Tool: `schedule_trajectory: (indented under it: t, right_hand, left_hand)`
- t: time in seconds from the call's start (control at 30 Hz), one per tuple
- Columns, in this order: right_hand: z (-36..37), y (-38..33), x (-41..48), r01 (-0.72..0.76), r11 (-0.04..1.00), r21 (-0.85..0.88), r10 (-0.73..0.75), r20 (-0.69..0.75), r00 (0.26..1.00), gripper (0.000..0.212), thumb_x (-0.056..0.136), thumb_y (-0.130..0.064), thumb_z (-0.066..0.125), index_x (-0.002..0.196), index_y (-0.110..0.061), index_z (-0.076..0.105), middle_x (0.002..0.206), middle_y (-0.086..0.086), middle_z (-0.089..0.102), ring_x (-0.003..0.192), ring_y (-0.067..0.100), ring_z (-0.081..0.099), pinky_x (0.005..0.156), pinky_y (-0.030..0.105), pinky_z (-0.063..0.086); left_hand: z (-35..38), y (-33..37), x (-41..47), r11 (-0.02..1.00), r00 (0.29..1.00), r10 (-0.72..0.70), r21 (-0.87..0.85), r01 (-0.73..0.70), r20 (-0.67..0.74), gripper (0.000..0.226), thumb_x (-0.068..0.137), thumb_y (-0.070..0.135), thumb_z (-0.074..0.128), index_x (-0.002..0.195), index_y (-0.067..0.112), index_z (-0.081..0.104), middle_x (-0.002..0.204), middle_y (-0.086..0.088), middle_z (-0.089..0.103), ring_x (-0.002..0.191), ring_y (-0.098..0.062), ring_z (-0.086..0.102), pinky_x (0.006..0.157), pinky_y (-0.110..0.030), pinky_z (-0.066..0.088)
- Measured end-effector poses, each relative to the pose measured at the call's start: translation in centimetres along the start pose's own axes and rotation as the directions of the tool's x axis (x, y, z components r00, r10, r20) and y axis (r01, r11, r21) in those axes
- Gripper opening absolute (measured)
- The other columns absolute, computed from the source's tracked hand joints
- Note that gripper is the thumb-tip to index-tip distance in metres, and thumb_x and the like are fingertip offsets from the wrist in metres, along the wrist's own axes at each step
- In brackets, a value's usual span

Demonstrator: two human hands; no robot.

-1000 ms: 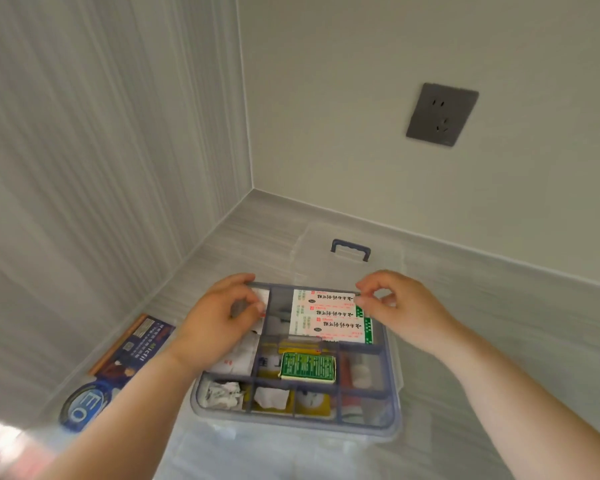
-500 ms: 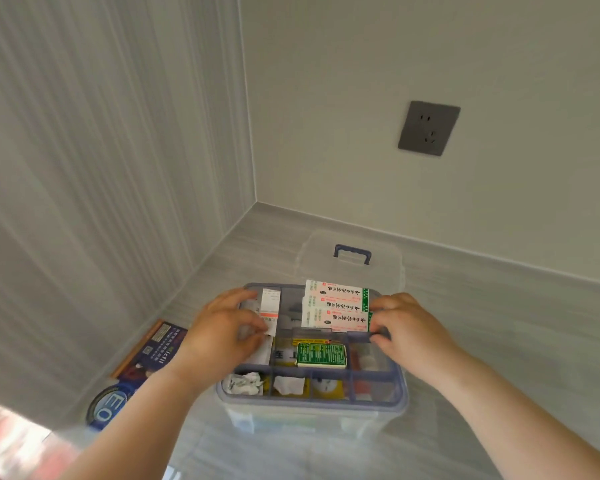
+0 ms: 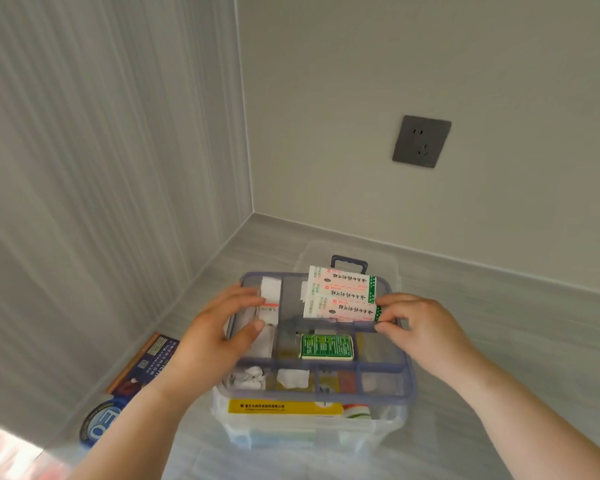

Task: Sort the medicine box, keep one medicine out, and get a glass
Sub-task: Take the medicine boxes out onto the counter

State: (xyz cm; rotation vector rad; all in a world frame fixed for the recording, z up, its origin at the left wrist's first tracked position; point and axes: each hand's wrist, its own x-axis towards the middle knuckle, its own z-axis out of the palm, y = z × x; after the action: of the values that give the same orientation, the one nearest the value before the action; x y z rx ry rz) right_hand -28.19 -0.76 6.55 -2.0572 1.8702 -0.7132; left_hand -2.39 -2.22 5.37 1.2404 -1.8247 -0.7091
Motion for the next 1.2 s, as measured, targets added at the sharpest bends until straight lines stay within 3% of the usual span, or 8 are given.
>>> schedule_trajectory:
  t: [0.1, 0.23, 0.43, 0.57, 0.67, 0.87, 1.07, 1.2]
  right_hand:
    - [-1.6, 0.7, 0.4, -0.023, 0.999, 0.034, 0.026, -0.082, 0.996, 0.007, 0.074, -0.005, 0.065, 0.075, -0.001, 0.071, 0.109, 0.007, 0.067, 0.087, 0.015, 0.057, 0.067, 0.015, 0.03]
    - [-4.2, 3.6, -0.3, -0.126, 0.991, 0.039, 0.131, -0.189, 0.973, 0.005, 0.073, -0.001, 0.066, 0.074, 0.0, 0.071, 0.109, 0.011, 0.067, 0.088, 0.018, 0.056, 0.071, 0.016, 0.032]
    - [-6.2, 9.7, -2.9, -0.346, 0.935, 0.082, 0.355, -0.272, 0.895, 0.007, 0.074, 0.004, 0.063, 0.077, 0.007, 0.068, 0.114, 0.019, 0.064, 0.103, 0.032, 0.058, 0.086, 0.031, 0.04]
    - [-6.0, 13.3, -3.9, -0.467, 0.881, 0.081, 0.471, -0.262, 0.843, 0.01, 0.075, 0.0, 0.062, 0.08, 0.005, 0.069, 0.117, 0.018, 0.063, 0.103, 0.033, 0.058, 0.084, 0.033, 0.041]
    - [-5.4, 15.8, -4.2, -0.53, 0.847, 0.048, 0.522, -0.272, 0.809, 0.012, 0.077, -0.002, 0.06, 0.083, 0.004, 0.068, 0.118, 0.017, 0.063, 0.103, 0.033, 0.058, 0.079, 0.032, 0.041]
    - [-4.7, 20.3, -4.8, -0.624, 0.78, -0.048, 0.597, -0.24, 0.765, 0.016, 0.081, -0.006, 0.055, 0.088, 0.002, 0.067, 0.116, 0.017, 0.063, 0.101, 0.035, 0.058, 0.077, 0.034, 0.043]
    - [-4.8, 22.0, -3.9, -0.675, 0.734, -0.081, 0.654, -0.188, 0.733, 0.018, 0.083, -0.008, 0.053, 0.092, 0.0, 0.067, 0.108, 0.024, 0.066, 0.097, 0.039, 0.059, 0.077, 0.036, 0.046]
    - [-4.1, 22.4, -3.0, -0.672, 0.73, -0.123, 0.654, -0.16, 0.739, 0.021, 0.085, -0.01, 0.051, 0.096, -0.001, 0.066, 0.109, 0.023, 0.066, 0.098, 0.039, 0.059, 0.077, 0.036, 0.047]
  left_hand:
    - [0.1, 1.5, 0.6, 0.995, 0.993, 0.06, -0.07, -0.067, -0.104, 0.039, 0.08, 0.009, 0.06, 0.09, 0.046, 0.053, 0.113, 0.029, 0.047, 0.103, 0.026, 0.04, 0.082, 0.01, 0.025]
    - [2.1, 2.8, 1.2, 0.994, 0.975, 0.097, -0.034, -0.105, -0.2, 0.038, 0.083, 0.01, 0.056, 0.089, 0.046, 0.05, 0.107, 0.029, 0.047, 0.104, 0.016, 0.042, 0.083, 0.009, 0.026]
    - [8.6, 4.3, 0.4, 0.965, 0.963, 0.225, 0.1, -0.241, 0.15, 0.025, 0.077, 0.008, 0.064, 0.1, 0.017, 0.065, 0.109, 0.021, 0.05, 0.11, 0.003, 0.04, 0.092, 0.003, 0.02]
    - [12.5, 4.8, 0.1, 0.952, 0.927, 0.218, 0.143, -0.271, 0.305, 0.039, 0.081, 0.027, 0.061, 0.119, 0.023, 0.052, 0.133, 0.012, 0.041, 0.125, -0.002, 0.03, 0.102, -0.01, 0.012]
    - [14.5, 4.3, 0.4, 0.917, 0.898, 0.173, 0.267, -0.297, 0.405, 0.051, 0.084, 0.043, 0.051, 0.13, 0.028, 0.037, 0.149, 0.007, 0.022, 0.138, -0.006, 0.01, 0.105, -0.015, 0.003]
    - [15.6, 3.4, 0.8, 0.875, 0.88, 0.177, 0.34, -0.346, 0.44, 0.046, 0.086, 0.044, 0.047, 0.128, 0.03, 0.038, 0.151, 0.011, 0.014, 0.125, 0.002, -0.019, 0.106, -0.018, -0.001]
    - [15.8, 3.9, 0.9, 0.907, 0.888, 0.167, 0.287, -0.309, 0.428, 0.042, 0.082, 0.037, 0.057, 0.122, 0.03, 0.047, 0.132, 0.025, 0.011, 0.125, 0.007, -0.011, 0.104, -0.014, 0.001]
    - [15.7, 3.7, 0.9, 0.915, 0.888, 0.194, 0.25, -0.318, 0.417, 0.044, 0.077, 0.044, 0.056, 0.119, 0.03, 0.051, 0.129, 0.028, 0.013, 0.127, 0.007, -0.007, 0.104, -0.015, 0.004]
